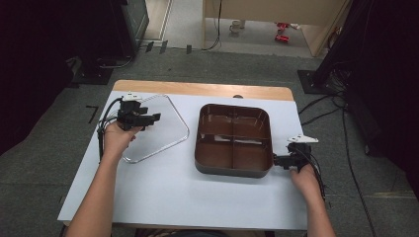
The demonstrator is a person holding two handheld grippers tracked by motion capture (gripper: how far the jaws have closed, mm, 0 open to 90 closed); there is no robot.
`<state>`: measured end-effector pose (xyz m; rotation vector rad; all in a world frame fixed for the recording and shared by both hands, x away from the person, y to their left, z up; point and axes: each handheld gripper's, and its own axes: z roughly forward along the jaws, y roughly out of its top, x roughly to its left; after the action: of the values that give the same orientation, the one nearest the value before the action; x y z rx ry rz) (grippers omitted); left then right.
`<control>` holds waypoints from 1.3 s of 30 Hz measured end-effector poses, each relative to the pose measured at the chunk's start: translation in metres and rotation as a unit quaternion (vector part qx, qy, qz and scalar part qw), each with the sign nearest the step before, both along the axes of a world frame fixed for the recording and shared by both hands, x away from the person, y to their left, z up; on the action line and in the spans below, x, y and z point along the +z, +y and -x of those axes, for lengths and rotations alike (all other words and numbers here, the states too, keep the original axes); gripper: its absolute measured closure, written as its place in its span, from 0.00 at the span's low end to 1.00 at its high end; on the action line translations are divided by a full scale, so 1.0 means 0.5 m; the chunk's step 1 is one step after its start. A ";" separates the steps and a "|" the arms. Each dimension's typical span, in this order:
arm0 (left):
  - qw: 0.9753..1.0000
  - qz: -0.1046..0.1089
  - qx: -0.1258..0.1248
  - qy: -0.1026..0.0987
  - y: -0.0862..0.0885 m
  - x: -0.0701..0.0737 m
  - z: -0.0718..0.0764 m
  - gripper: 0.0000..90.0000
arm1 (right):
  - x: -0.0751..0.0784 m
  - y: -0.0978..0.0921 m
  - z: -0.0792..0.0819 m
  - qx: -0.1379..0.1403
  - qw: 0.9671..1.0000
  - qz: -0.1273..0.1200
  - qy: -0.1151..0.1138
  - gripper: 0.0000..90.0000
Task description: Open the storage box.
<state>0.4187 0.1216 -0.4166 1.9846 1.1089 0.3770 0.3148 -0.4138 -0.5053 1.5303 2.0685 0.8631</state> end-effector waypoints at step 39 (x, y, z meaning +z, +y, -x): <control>0.987 -0.028 -0.156 0.028 -0.145 -0.101 0.128 0.26 | 0.000 0.000 0.000 0.000 1.000 0.000 0.000 0.00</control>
<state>0.3548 0.0492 -0.4671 2.1872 0.8081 0.1882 0.3150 -0.4138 -0.5053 1.5303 2.0695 0.8631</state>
